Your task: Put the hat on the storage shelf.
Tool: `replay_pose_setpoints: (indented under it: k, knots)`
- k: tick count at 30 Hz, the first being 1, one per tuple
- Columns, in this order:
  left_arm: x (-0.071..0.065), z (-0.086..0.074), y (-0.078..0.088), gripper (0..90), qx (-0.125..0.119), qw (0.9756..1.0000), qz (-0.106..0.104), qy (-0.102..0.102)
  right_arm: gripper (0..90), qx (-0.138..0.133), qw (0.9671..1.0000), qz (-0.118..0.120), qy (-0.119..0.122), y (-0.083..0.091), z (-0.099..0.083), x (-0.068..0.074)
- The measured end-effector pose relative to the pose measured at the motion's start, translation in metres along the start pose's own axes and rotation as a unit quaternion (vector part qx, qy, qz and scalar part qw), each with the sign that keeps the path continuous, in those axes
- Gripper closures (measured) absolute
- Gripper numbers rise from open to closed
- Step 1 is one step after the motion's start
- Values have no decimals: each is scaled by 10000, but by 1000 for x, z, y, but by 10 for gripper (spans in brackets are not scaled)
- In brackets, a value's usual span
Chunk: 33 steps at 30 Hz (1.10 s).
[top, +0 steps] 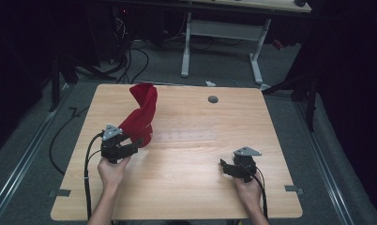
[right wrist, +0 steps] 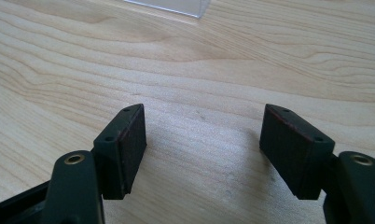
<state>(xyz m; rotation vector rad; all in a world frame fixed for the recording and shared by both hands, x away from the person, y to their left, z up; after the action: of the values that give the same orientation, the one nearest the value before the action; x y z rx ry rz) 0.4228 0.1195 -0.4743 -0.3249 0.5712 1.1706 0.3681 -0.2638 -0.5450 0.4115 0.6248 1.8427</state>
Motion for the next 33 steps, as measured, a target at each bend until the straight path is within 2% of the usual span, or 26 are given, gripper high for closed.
replay_pose_setpoints:
  k: [5,11,14,25,33]
  knots:
    - [0,0,7,357,29,10000,10,-61,318,-2,10000,-1,1,0,0,0]
    - [0,4,14,357,-14,10000,34,73,318,2,10000,-6,-4,0,0,0]
    - [-1,7,19,357,-50,10000,11,43,318,2,10000,-1,-6,0,0,0]
    - [-4,17,31,353,-173,9997,-53,176,317,1,10000,-1,-3,0,0,0]
    - [-8,20,42,346,-145,9997,-113,129,316,1,10000,0,-3,0,0,0]
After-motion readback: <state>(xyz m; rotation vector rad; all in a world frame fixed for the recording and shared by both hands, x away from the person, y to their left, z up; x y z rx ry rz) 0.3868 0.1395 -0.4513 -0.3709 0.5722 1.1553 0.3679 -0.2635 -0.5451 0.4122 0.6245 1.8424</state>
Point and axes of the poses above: each handheld gripper's, and its own axes: y roughly backward along the jaws, z roughly out of its top, x roughly to its left, the point moved 2 cm from there along -y, roughly forward along the jaws, and after that the axes turned 7 degrees about -x, right-handed, at the moved point
